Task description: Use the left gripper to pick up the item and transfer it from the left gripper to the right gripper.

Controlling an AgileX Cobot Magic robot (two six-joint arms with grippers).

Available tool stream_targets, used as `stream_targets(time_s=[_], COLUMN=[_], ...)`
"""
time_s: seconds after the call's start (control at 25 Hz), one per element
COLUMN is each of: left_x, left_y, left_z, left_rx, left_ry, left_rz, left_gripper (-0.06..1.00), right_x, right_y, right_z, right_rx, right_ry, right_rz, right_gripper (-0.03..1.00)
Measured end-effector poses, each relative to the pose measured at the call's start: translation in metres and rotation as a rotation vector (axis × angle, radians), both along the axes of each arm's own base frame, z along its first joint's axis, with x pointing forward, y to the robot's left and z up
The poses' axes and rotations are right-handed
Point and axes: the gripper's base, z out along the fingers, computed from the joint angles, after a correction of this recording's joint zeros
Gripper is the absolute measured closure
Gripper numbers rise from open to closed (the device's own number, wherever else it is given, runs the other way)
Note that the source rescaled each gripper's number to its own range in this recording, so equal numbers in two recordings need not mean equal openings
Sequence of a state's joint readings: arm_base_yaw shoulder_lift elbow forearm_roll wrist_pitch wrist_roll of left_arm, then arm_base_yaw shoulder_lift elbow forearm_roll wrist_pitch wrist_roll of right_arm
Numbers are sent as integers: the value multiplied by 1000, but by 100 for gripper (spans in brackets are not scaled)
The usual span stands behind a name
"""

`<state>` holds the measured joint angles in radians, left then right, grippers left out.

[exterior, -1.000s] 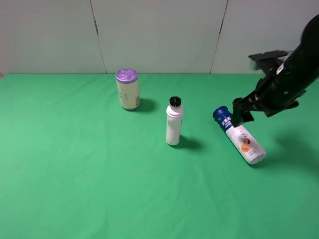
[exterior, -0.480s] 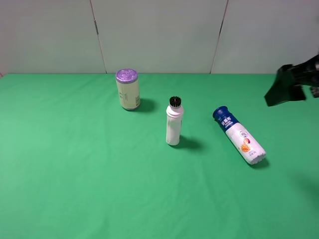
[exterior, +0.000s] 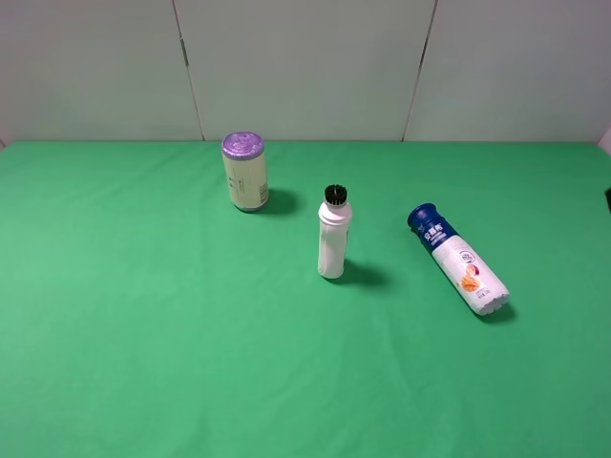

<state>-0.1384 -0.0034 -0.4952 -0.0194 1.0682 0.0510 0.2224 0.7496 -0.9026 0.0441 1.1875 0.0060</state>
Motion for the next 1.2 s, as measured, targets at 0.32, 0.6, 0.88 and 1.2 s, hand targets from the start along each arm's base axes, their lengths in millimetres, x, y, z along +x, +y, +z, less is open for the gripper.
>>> stream_targets(time_s=[0.32,0.6,0.88,1.2], left_x=[0,0,0,0], left_y=[0,0,0,0], left_z=[0,0,0,0], left_rx=[0,0,0,0], left_ry=[0,0,0,0], left_rz=[0,0,0,0], left_gripper=[-6,-6,-6,-6], right_x=[-52,-79,-95,-104], right_y=[-12,-18,-22,-26], right_z=[-42,-63,-66,-70], right_rx=[27,59,100,101], right_ry=[-24,-146,-324,-423], right_rz=[-28,-30,-32,-39], right_gripper=[-3,-3,-3,-3])
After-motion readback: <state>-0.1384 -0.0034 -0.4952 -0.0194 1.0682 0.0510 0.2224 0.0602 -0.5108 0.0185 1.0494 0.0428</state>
